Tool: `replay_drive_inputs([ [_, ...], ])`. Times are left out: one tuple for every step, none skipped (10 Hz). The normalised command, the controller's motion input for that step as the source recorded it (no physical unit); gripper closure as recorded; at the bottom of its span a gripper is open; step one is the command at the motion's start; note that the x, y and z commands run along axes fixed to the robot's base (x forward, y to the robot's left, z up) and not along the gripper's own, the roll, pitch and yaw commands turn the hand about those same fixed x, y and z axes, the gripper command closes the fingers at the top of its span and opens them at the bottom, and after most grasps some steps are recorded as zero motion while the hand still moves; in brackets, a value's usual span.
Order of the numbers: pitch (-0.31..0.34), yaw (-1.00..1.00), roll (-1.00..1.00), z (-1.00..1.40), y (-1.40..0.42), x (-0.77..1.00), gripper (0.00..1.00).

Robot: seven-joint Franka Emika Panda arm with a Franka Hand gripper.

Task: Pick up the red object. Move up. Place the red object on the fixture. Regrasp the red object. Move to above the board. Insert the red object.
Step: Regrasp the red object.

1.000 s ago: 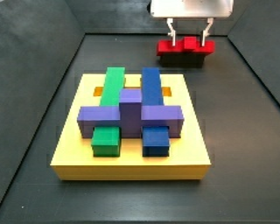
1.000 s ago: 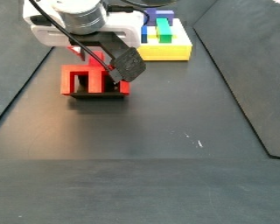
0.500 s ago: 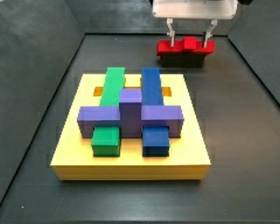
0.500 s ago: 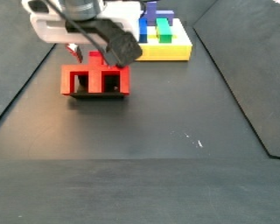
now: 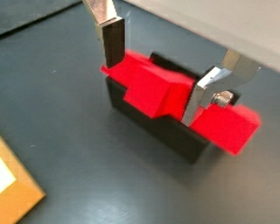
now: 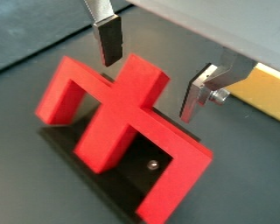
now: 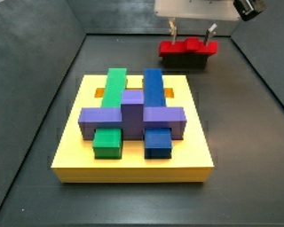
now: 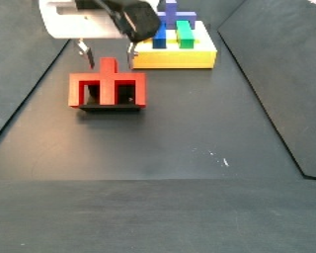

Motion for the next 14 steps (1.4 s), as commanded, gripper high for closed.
replay_drive_inputs([
  [0.174, 0.02, 0.96, 0.07, 0.00, 0.09, 0.00],
  [0.197, 0.03, 0.89, 0.02, -0.07, 0.11, 0.00],
  [0.146, 0.05, 0.95, 0.00, -0.13, 0.05, 0.00],
  [0.120, 0.10, 1.00, 0.00, -0.21, 0.03, 0.00],
  [0.166, 0.13, 1.00, 0.00, -0.24, 0.13, 0.00],
  [0.134, 0.14, 1.00, 0.00, -0.25, 0.13, 0.00],
  [0.114, 0.17, 1.00, 0.00, -0.25, 0.14, 0.00],
  [0.166, 0.19, 1.00, 0.00, -0.26, 0.20, 0.00],
  [0.126, 0.19, 1.00, 0.00, -0.26, 0.10, 0.00],
  [0.097, 0.19, 1.00, -0.01, -0.23, 0.10, 0.00],
  [0.103, 0.18, 1.00, -0.05, -0.16, 0.11, 0.00],
  [0.000, 0.19, 0.79, -0.14, -0.02, 0.21, 0.00],
  [0.000, 0.17, 0.63, -0.13, 0.03, 0.31, 0.00],
  [0.000, 0.03, 0.51, -0.19, 0.11, 0.00, 0.00],
])
